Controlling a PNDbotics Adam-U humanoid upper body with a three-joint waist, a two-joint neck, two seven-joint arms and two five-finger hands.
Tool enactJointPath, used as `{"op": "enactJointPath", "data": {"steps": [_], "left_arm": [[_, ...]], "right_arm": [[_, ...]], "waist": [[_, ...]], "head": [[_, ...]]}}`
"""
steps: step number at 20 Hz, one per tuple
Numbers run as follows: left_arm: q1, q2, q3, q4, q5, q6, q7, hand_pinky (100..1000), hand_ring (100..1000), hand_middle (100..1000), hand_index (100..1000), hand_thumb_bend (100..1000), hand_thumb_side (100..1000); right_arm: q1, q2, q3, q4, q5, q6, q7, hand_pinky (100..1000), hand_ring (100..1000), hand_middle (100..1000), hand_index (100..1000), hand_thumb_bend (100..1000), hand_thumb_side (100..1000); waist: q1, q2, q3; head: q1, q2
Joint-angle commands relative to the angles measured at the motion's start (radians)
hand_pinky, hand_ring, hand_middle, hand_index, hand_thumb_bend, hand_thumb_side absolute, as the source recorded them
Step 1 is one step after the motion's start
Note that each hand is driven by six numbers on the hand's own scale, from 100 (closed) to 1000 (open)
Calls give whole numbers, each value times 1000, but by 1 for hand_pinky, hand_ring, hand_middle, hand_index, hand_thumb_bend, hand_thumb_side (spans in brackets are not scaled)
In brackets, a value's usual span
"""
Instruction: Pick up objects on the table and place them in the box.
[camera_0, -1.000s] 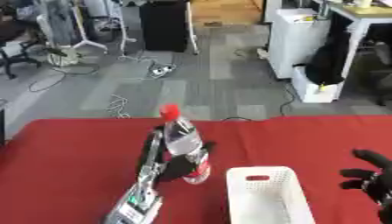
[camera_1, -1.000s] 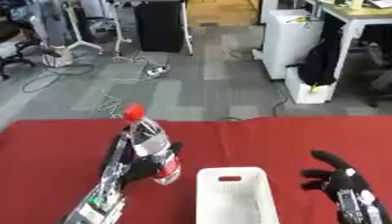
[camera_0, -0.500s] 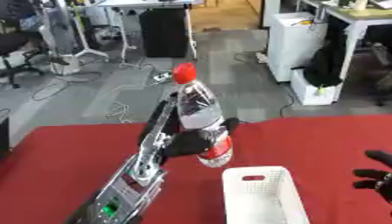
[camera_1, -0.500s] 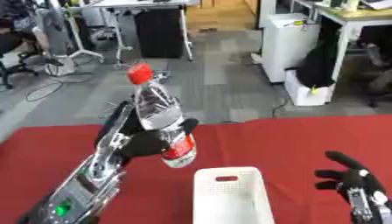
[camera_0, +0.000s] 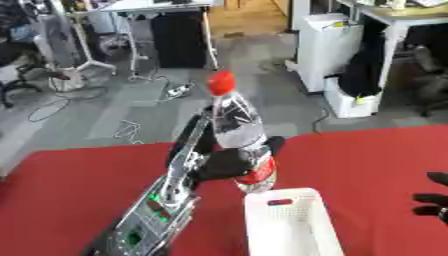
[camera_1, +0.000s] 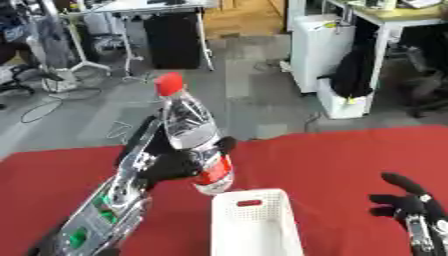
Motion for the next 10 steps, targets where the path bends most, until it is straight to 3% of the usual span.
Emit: {"op": "enactJointPath", "data": {"steps": [1, 10], "left_arm": [[-2, -14, -11, 0, -22, -18, 12, 100, 100, 100, 153, 337, 100], [18, -42, -57, 45, -99, -56, 8, 100, 100, 100, 156, 326, 100]], "right_arm": [[-5, -15, -7, -10, 5, 0, -5, 602, 674, 818, 859, 100, 825], [0, -15, -13, -10, 11, 0, -9, 602, 674, 818, 859, 100, 827]], "waist": [[-3, -13, -6], [-4, -2, -26]], "head": [[-8, 1], [0, 5]]}}
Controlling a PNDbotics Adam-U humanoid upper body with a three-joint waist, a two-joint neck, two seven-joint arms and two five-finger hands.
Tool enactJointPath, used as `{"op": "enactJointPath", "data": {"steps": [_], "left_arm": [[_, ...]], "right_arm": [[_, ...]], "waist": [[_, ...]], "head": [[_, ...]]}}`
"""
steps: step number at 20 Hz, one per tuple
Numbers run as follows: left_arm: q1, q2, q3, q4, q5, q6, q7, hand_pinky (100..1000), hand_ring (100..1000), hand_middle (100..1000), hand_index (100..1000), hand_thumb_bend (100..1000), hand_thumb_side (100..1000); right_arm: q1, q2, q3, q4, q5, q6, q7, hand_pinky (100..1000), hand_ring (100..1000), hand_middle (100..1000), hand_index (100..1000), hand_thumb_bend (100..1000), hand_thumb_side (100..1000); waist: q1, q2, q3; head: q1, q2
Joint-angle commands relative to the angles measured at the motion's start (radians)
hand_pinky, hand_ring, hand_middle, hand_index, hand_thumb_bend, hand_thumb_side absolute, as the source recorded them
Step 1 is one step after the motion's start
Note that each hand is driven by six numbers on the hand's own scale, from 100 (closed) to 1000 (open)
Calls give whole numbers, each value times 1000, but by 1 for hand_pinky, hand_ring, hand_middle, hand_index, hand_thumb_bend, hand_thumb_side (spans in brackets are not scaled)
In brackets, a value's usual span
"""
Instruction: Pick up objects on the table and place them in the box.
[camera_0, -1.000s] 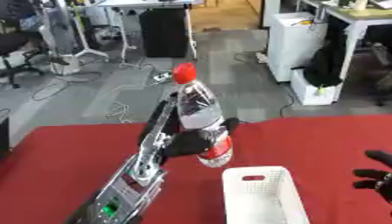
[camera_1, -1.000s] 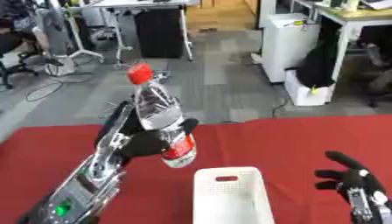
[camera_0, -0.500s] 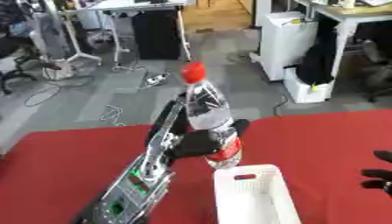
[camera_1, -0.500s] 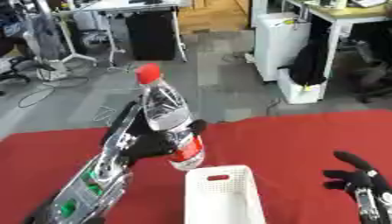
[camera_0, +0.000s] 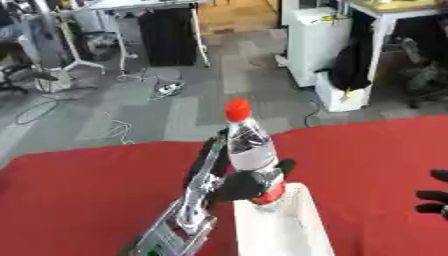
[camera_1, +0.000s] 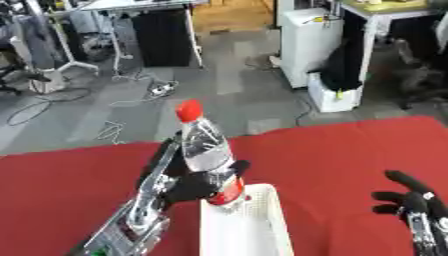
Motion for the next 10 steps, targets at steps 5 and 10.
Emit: {"op": "enactJointPath", "data": {"steps": [5, 10], "left_arm": [[-6, -19, -32, 30, -119, -48, -22, 100, 100, 100, 167, 201, 100], [-5, -19, -40, 43, -201, -98, -39, 100, 274, 238, 353, 137, 100]], "right_arm": [[2, -13, -9, -10, 6, -3, -5, 604, 681, 818, 859, 100, 829], [5, -11, -10, -8, 11, -1, -15, 607, 689, 811, 856, 100, 828]], "waist": [[-9, -8, -10], [-9, -9, -10]], "head": [[4, -8], [6, -12]]}}
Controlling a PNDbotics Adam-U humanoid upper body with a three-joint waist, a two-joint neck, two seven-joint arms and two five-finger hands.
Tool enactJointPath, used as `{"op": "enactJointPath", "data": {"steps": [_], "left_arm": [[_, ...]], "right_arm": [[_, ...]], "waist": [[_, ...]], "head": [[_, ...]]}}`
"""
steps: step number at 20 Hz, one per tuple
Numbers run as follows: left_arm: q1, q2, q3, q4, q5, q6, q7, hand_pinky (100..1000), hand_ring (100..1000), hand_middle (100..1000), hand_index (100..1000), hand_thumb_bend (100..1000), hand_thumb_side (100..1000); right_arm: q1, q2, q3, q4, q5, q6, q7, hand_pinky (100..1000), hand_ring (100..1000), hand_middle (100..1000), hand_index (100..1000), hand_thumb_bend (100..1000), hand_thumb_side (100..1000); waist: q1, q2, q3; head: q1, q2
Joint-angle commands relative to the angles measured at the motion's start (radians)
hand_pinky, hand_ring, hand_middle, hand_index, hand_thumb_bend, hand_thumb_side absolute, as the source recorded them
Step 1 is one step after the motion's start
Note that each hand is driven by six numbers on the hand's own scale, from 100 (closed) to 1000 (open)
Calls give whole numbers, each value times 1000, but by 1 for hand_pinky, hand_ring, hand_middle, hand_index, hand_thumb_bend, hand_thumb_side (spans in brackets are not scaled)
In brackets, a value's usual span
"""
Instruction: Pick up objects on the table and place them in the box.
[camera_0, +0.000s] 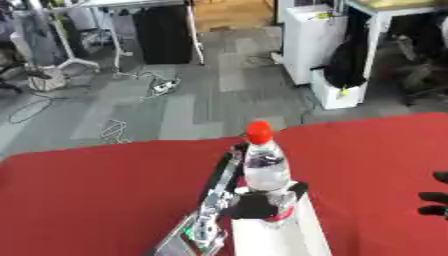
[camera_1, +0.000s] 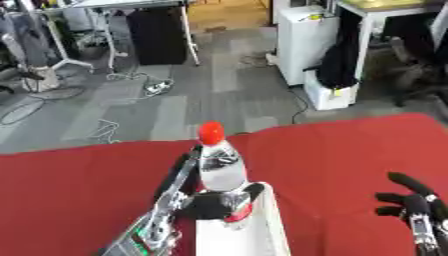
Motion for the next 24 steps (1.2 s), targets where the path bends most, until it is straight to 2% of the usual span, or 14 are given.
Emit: {"op": "enactJointPath", "data": {"steps": [1, 2, 5, 6, 8, 9, 11, 14, 24], "left_arm": [[-13, 4, 0, -14, -37, -40, -16, 175, 338, 303, 412, 179, 100], [-14, 4, -2, -16, -41, -54, -27, 229, 388, 354, 457, 212, 120], [-15, 6, -3, -15, -64, -92, -61, 393, 546, 531, 613, 391, 437], [-15, 7, -4, -15, -77, -103, -73, 489, 634, 614, 685, 470, 556], [-14, 6, -6, -11, -104, -121, -93, 644, 778, 762, 814, 574, 698], [-13, 5, -6, -8, -116, -128, -103, 703, 821, 804, 863, 619, 738], [-13, 4, -9, -2, -134, -136, -129, 790, 901, 859, 943, 719, 802], [-13, 3, -11, 2, -150, -145, -166, 883, 961, 920, 984, 809, 864], [-12, -1, -10, 8, -167, -151, -189, 883, 950, 919, 982, 809, 878]], "right_arm": [[-3, -11, -5, -8, 6, -1, -7, 607, 688, 811, 856, 100, 828], [-2, -11, -4, -7, 6, -1, -7, 607, 688, 811, 856, 100, 828], [-1, -10, -4, -6, 6, -1, -7, 607, 687, 811, 857, 100, 838], [-1, -10, -4, -6, 5, -1, -7, 607, 687, 811, 857, 100, 811], [-1, -10, -4, -7, 5, -2, -7, 607, 687, 810, 857, 100, 791], [-1, -10, -4, -6, 5, -2, -6, 607, 687, 810, 857, 100, 786], [-1, -10, -3, -6, 5, -3, -4, 607, 687, 810, 857, 100, 786], [-1, -10, -3, -5, 4, -4, -2, 608, 687, 810, 857, 100, 785], [-2, -9, -2, -4, 3, -4, 1, 608, 687, 811, 858, 100, 786]], "waist": [[-8, -15, 1], [-8, -15, 1], [-8, -17, 2], [-8, -17, 2], [-8, -17, 2], [-8, -17, 2], [-8, -17, 3], [-7, -17, 6], [-7, -16, 10]], "head": [[6, -11], [6, -13], [7, -15], [8, -16], [9, -18], [10, -18], [11, -18], [12, -19], [19, -20]]}}
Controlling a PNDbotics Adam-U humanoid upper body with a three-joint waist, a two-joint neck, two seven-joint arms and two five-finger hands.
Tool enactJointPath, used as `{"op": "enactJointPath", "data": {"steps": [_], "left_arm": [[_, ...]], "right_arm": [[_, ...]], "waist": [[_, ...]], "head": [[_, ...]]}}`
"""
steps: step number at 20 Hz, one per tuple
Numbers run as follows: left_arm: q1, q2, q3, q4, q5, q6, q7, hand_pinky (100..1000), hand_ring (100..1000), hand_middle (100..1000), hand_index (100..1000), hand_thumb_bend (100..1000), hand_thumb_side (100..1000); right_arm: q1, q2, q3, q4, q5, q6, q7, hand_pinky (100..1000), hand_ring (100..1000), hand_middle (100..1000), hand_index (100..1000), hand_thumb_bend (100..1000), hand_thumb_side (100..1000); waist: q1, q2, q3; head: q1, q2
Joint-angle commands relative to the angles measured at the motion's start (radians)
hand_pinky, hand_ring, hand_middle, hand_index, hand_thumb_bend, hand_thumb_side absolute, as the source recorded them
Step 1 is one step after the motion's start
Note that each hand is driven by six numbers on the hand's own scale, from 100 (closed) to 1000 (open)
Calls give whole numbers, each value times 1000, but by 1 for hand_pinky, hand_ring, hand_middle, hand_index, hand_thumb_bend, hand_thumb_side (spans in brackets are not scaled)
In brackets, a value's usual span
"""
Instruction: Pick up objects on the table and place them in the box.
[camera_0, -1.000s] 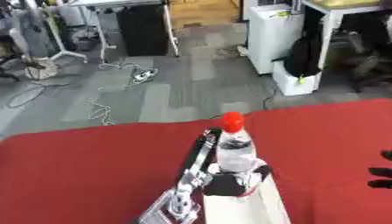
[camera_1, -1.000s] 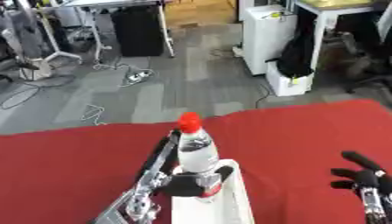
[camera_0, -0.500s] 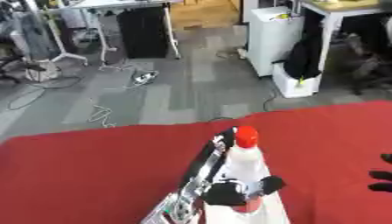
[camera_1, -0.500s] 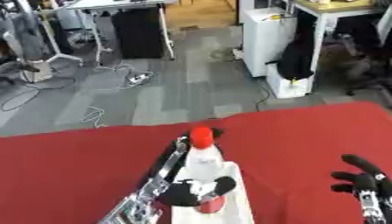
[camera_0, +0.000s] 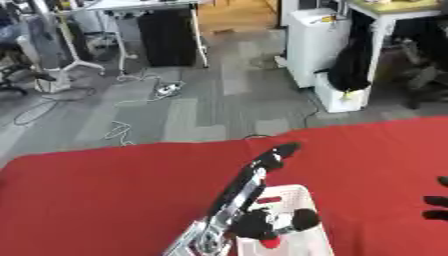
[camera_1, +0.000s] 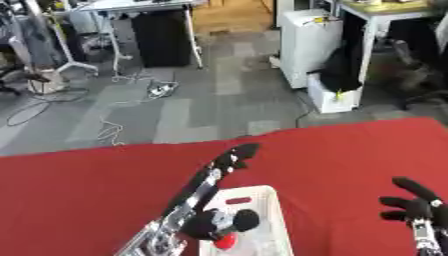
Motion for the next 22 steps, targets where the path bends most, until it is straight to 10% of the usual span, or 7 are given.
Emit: {"op": "enactJointPath", "data": {"steps": [1, 12, 22], "left_arm": [[-12, -1, 3, -11, -9, -1, -1, 882, 949, 918, 981, 809, 878], [62, 71, 109, -202, 82, 27, 122, 793, 877, 862, 935, 564, 854], [222, 97, 208, -339, 68, -7, 204, 775, 862, 851, 918, 545, 853]], "right_arm": [[-2, -9, -1, -10, 1, -2, 3, 608, 687, 811, 858, 100, 787], [2, -5, -2, -6, -2, 1, 5, 608, 686, 811, 859, 100, 791], [-14, 4, 14, -10, -18, -2, 19, 611, 687, 814, 864, 100, 795]], "waist": [[-7, -15, 3], [-10, -23, 40], [-28, -22, 100]], "head": [[11, -12], [-13, -16], [-22, -31]]}}
